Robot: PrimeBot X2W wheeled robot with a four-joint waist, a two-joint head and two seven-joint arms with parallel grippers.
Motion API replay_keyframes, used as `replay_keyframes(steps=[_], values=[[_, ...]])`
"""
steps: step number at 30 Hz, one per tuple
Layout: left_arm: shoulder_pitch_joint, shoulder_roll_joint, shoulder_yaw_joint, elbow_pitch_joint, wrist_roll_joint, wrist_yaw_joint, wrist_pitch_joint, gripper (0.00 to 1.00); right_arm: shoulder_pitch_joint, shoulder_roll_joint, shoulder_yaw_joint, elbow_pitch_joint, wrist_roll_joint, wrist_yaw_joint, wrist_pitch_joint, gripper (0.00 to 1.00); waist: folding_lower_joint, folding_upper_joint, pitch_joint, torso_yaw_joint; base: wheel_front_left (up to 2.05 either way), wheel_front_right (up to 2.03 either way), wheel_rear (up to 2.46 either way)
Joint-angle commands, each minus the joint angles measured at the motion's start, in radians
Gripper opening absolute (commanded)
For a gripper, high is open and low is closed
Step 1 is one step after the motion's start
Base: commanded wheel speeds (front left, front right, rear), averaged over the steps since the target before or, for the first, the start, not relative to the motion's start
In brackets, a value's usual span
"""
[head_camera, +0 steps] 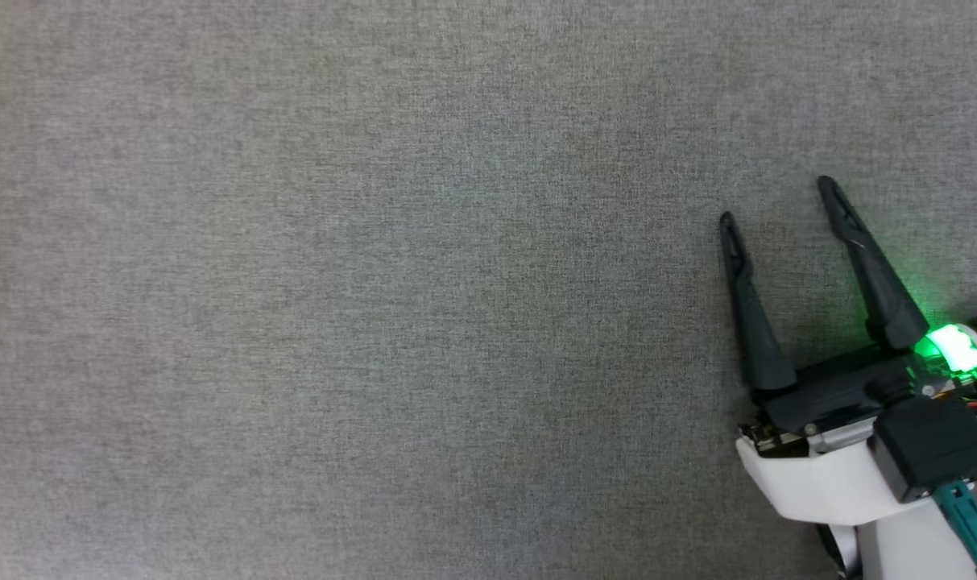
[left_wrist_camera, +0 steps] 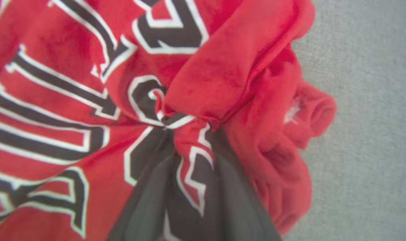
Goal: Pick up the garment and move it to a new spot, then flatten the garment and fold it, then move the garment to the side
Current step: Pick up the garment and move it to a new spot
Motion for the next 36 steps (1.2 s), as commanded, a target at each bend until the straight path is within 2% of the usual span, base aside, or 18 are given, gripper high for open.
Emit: replay_keyframes(steps=[1,6,12,20,28,36], values=[[0.055,-0.076,-0.052,0.019,0.010,-0.012,-0.005,0.00,0.028,-0.025,-0.045,0.054,0.011,-0.003,0.016,1.00,0.0002,0.0000,-0.020,0.009,0.00,0.00,0.00],[0.070,-0.053,-0.058,0.011,0.049,-0.024,-0.146,0.00,0.034,-0.020,-0.029,0.081,0.005,-0.002,0.014,1.00,0.0002,0.0000,-0.106,0.018,0.00,0.00,0.00],[0.096,0.009,-0.063,-0.028,0.114,-0.021,-0.415,0.00,0.039,-0.016,-0.022,0.127,0.039,-0.002,0.008,1.00,0.0002,0.0000,-0.252,0.002,0.00,0.00,0.00],[0.199,0.032,-0.143,-0.111,0.237,-0.021,-0.690,0.00,0.091,-0.014,-0.059,0.218,0.077,-0.002,0.008,1.00,0.0002,0.0000,-0.447,-0.023,0.00,0.00,0.00],[0.235,0.017,-0.186,-0.246,0.335,-0.007,-0.823,0.00,0.125,-0.014,-0.063,0.248,0.104,-0.002,0.008,1.00,0.0002,0.0000,-0.554,-0.053,0.00,0.00,0.00],[0.208,-0.104,-0.235,-0.437,0.417,0.068,-0.907,0.00,0.151,-0.014,-0.055,0.264,0.125,-0.002,0.008,1.00,0.0002,0.0000,-0.613,-0.117,0.00,0.00,0.00]])
